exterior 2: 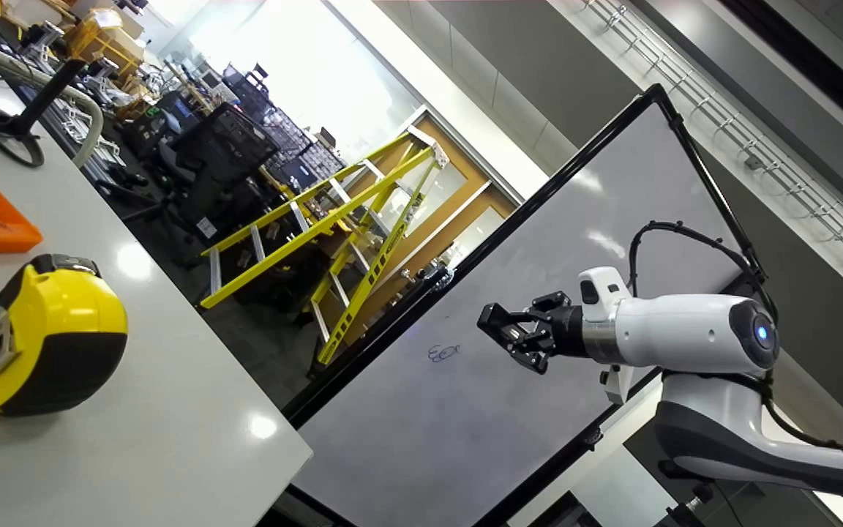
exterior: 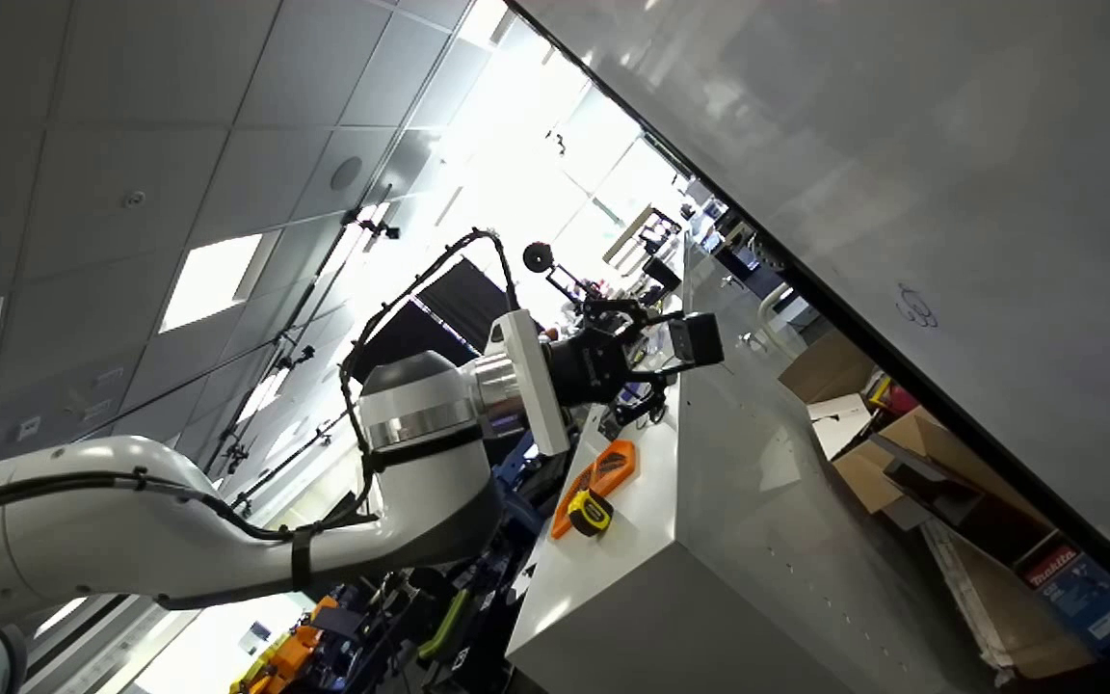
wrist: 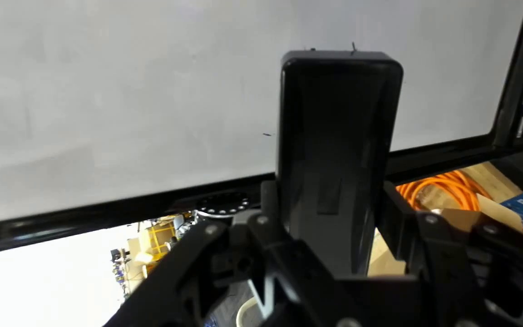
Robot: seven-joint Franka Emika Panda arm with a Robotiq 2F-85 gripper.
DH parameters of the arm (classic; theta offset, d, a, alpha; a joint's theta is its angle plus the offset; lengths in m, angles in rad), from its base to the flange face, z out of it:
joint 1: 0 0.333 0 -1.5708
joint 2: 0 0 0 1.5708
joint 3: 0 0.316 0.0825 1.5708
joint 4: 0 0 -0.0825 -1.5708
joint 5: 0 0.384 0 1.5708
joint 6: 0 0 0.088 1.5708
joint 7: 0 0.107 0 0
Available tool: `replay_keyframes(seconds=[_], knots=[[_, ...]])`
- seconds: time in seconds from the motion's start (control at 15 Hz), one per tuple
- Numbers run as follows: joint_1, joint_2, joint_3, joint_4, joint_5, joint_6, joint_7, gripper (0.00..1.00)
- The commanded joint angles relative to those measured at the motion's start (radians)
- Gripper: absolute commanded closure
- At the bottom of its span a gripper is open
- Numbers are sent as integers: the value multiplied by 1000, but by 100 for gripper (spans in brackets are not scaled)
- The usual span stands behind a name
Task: Use the black duster to erase the board then put the duster back on the table
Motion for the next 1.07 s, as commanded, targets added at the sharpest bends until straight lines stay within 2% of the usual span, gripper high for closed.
replay_keyframes(seconds=[0.0,0.27,0.47,0.73,0.87,0.93,1.0], knots=[[-30,36,40,58,-281,4,254,71],[14,91,10,81,-614,-39,603,71],[7,146,10,78,-797,-99,824,71],[-8,230,5,81,-920,-192,980,71],[-12,267,0,89,-942,-239,1002,71],[24,279,-37,90,-925,-271,963,71],[28,247,-36,60,-904,-233,965,46]])
